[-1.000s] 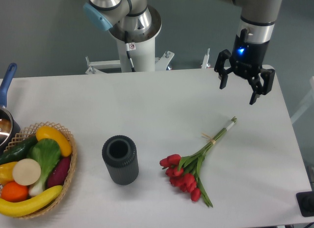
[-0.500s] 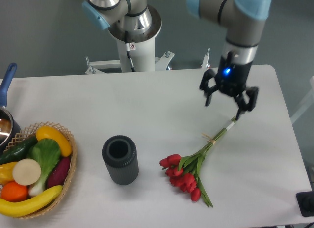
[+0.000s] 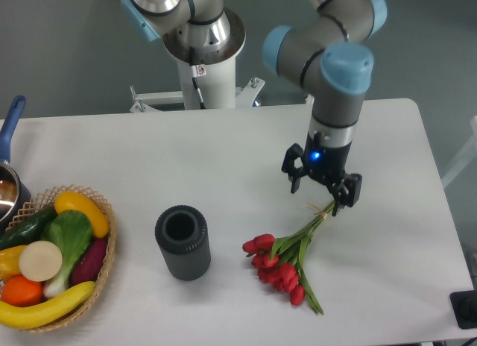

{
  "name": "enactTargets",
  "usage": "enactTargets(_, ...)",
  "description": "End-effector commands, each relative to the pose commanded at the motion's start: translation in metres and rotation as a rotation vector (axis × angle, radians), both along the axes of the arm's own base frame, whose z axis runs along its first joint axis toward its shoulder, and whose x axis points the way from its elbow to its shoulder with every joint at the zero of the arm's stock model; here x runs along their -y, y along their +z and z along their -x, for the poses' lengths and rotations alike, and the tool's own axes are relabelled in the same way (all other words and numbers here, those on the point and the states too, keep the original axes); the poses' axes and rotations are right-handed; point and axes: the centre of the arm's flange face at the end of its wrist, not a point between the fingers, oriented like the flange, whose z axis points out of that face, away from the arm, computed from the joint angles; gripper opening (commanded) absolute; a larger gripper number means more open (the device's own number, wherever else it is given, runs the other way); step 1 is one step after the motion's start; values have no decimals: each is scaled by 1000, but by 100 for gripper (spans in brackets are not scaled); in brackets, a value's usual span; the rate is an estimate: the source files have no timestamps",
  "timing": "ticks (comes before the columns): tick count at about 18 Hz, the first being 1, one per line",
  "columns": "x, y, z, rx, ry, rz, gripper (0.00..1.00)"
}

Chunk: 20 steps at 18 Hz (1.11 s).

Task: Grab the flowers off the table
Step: 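Move the open gripper down toward the tied stems of the red tulips, then lower the gripper around the tulip stems and close it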

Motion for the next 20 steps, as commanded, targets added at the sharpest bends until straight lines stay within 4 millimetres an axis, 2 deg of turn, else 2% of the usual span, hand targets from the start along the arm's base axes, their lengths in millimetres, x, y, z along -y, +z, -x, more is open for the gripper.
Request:
enactTargets(2,-1,-13,11,-10,-8,46,100)
enactTargets(6,2,-30,15,6,-54,64,100)
enactTargets(10,-1,-65,18,61,-55,85,100)
enactTargets(13,0,-74,16,78,-56,88,100)
enactTargets(17,0,-98,17,107,-56,108,100)
enactTargets(20,0,-102,20,109,-56,111,100)
